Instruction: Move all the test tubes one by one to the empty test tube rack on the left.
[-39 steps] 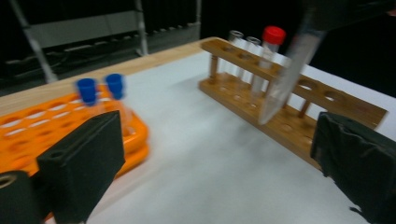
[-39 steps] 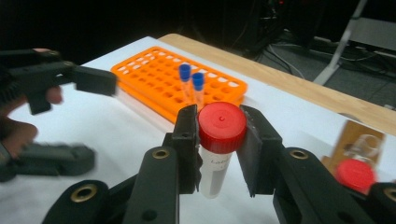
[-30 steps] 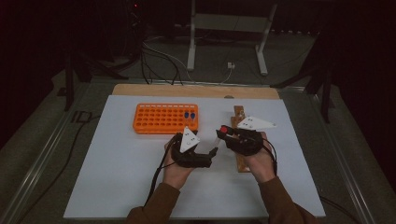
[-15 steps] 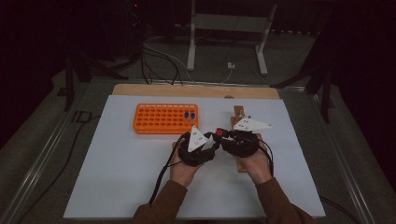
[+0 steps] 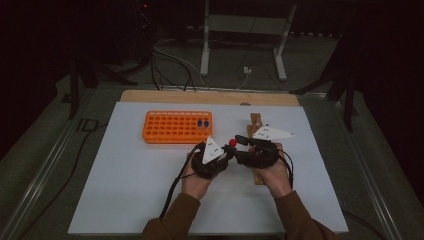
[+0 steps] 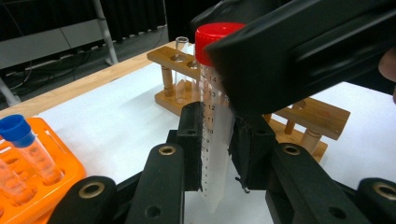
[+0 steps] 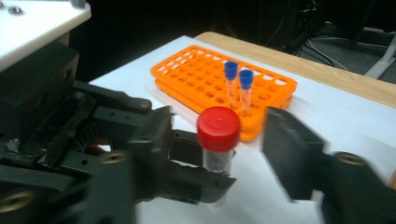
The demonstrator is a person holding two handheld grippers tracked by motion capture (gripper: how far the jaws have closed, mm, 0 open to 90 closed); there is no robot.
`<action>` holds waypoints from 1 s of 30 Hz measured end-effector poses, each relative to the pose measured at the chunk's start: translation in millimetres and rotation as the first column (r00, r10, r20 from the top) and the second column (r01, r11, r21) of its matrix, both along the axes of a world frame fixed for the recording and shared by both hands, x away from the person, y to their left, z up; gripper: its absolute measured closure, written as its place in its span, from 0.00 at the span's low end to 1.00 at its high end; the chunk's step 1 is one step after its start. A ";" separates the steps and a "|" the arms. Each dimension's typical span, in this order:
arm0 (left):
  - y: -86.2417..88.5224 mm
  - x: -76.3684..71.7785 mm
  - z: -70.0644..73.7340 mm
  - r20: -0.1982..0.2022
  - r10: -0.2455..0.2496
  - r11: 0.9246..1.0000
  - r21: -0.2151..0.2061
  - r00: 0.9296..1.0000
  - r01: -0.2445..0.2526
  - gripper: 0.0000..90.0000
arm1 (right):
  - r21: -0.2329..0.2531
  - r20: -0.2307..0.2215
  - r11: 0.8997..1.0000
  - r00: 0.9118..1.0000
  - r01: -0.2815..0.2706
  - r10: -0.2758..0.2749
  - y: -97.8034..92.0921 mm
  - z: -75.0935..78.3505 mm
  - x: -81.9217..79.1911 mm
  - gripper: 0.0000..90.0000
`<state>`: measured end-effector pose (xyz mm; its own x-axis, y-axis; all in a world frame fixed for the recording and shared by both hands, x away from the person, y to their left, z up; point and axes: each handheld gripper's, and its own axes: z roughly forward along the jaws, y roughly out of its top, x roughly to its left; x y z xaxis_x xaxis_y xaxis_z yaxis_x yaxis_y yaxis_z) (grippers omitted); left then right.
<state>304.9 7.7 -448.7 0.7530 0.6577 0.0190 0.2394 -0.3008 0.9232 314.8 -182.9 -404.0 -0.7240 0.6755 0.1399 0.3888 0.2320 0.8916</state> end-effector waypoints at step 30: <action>30.0 13.2 3.7 0.007 0.082 0.996 -0.018 0.997 -0.082 0.83 | -0.010 0.065 0.989 0.987 0.150 -0.149 -50.5 -16.2 -12.7 0.00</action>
<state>318.0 37.7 -445.0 0.6965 0.7174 0.0128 0.2551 -0.2643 0.9301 302.0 -233.4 -420.3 -0.6218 0.7784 0.0860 0.3624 0.1887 0.9127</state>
